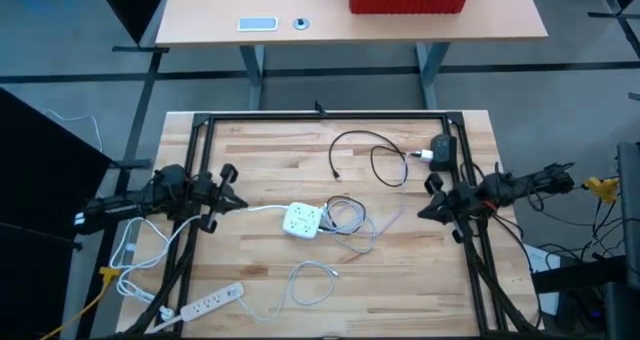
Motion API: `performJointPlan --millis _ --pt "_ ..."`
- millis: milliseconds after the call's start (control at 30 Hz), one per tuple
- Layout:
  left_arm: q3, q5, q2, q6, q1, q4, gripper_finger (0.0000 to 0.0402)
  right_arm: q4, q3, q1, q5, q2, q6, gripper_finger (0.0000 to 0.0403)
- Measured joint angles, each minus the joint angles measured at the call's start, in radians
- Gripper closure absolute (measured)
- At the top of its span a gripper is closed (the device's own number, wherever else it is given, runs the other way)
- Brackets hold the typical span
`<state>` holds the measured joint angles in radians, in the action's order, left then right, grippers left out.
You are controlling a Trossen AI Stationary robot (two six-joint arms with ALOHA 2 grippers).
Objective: Insert USB
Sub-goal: Return to Home Position
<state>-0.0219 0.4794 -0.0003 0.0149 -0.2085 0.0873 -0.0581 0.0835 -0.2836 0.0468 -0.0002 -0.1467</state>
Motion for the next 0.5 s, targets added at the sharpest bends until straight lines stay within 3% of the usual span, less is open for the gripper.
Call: performJointPlan --millis 100,233,333,500 --pt "0.0 0.082 0.003 0.023 0.0 -0.051 0.0398 -0.131 -0.07 0.0 0.033 0.003 -0.008 0.0403" --pt "0.0 0.086 0.026 0.028 0.0 -0.052 0.0398 -0.126 -0.074 0.0 -0.018 0.001 0.034 0.0403" --pt "0.0 0.084 0.041 0.028 0.0 -0.052 0.0398 -0.091 -0.073 0.0 -0.113 0.001 -0.049 0.0403" --pt "0.0 0.082 0.062 0.028 0.0 -0.052 0.0398 -0.048 -0.073 0.0 -0.126 0.014 -0.078 0.0403"
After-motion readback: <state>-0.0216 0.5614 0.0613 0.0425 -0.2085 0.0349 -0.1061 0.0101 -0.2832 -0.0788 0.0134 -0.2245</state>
